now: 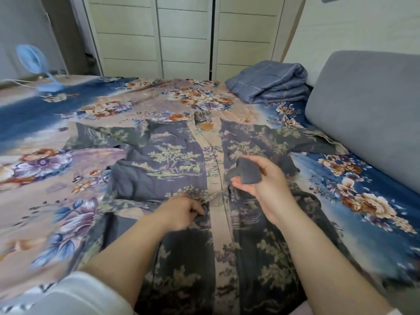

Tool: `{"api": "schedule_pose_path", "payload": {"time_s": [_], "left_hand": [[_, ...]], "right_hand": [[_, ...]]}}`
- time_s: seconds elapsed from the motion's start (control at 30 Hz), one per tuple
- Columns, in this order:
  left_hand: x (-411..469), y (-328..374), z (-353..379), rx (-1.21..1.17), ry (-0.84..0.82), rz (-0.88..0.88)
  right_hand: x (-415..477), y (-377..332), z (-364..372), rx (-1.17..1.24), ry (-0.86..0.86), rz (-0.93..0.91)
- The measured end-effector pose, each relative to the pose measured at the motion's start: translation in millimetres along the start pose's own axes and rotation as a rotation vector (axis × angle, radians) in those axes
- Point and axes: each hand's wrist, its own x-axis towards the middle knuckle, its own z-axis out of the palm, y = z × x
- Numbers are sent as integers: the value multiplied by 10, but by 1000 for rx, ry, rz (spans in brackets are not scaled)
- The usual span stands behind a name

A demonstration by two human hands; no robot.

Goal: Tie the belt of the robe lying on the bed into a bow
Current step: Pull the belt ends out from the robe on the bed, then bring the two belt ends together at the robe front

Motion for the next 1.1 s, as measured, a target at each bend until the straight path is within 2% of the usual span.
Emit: {"api": "schedule_pose_path", "payload": {"time_s": [0.1, 0.23, 0.4, 0.53, 0.63, 0.67, 0.77, 0.83, 0.9, 1.03, 1.1], "left_hand": [[116, 40, 107, 62, -5, -38], [94, 89, 189, 132, 138, -104], [123, 61, 190, -148, 427, -48], [208, 100, 17, -121, 539, -26], [318, 110, -93, -336, 422, -52], [364, 92, -103, -303, 338, -60], [429, 18, -51, 65, 54, -216], [462, -31, -5, 232, 15, -275], [520, -72, -12, 149, 145, -252], [571, 6, -144, -342, 367, -125], [559, 77, -201, -380, 457, -56]], "right_hand": [[149, 85, -54, 73, -10, 86], [241, 48, 8, 54, -82, 98], [384, 54, 207, -112, -236, 109], [448, 32, 321, -208, -283, 53], [519, 55, 357, -228, -237, 57], [550, 78, 367, -229, -213, 67], [614, 135, 364, -256, -172, 74], [638, 141, 355, -258, -176, 75], [668, 116, 370, -245, -189, 84], [710, 77, 412, -247, -234, 68], [705, 85, 429, -243, -256, 50]]}}
